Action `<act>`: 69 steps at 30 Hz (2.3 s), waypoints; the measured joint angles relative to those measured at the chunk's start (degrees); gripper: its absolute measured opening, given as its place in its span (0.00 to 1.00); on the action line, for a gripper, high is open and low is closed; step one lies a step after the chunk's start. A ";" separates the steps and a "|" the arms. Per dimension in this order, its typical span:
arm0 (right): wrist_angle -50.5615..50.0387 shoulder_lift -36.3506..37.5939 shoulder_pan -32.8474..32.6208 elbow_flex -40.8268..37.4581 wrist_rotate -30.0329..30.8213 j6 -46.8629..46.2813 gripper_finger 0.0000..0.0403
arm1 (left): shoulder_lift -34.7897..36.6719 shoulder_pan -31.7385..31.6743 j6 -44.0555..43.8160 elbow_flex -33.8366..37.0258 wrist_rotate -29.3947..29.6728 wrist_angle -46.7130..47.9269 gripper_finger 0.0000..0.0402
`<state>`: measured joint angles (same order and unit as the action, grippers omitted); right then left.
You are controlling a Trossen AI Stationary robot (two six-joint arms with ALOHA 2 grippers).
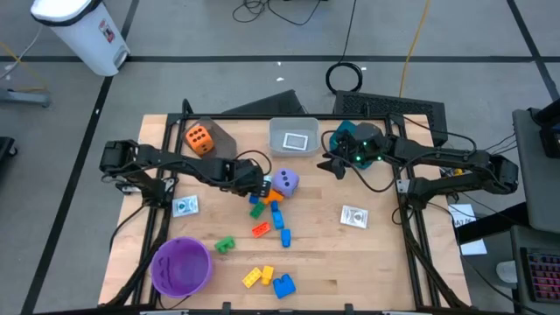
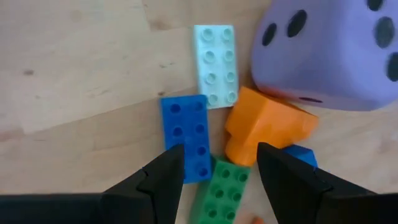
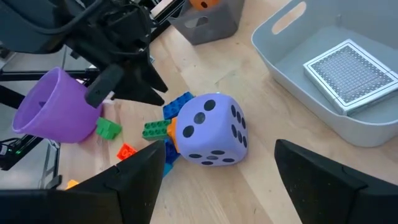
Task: Pick & Place Toys
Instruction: Put the blue game piece into the blue bin
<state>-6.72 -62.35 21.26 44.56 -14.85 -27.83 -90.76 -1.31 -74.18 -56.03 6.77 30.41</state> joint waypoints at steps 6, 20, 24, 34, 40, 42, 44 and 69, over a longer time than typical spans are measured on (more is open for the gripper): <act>-0.04 0.00 0.00 0.00 0.00 0.11 0.73 | -0.73 -1.26 2.04 0.06 2.63 0.48 0.52; -0.37 -0.02 0.02 0.00 0.27 1.07 0.73 | -8.40 -1.67 4.95 -0.07 -2.33 -0.51 0.52; -0.44 -0.02 0.02 0.00 1.57 1.07 0.73 | -9.78 -1.60 5.24 -0.12 -2.61 -0.78 0.52; -0.44 -0.02 0.04 0.00 1.58 1.07 0.73 | -10.02 -1.91 9.47 -0.20 -3.76 -0.10 0.46; -0.44 -0.02 0.04 0.00 1.58 1.07 0.73 | -9.61 -2.29 12.17 -0.13 -4.28 -0.19 0.37; -0.44 -0.02 0.04 0.00 1.58 1.07 0.73 | -9.02 -2.66 13.66 -0.27 -5.04 0.03 0.37; -0.43 -0.02 0.04 0.00 1.55 0.81 0.73 | -7.56 -3.31 15.19 -0.81 -5.96 0.32 0.37; 16.52 -5.48 -2.34 0.00 -4.81 -36.34 0.73 | -6.03 -4.84 55.67 -30.70 -1.93 4.22 0.37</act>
<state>9.80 -67.82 18.92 44.56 -19.66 -64.17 -96.79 -6.16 -18.52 -86.73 4.84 34.63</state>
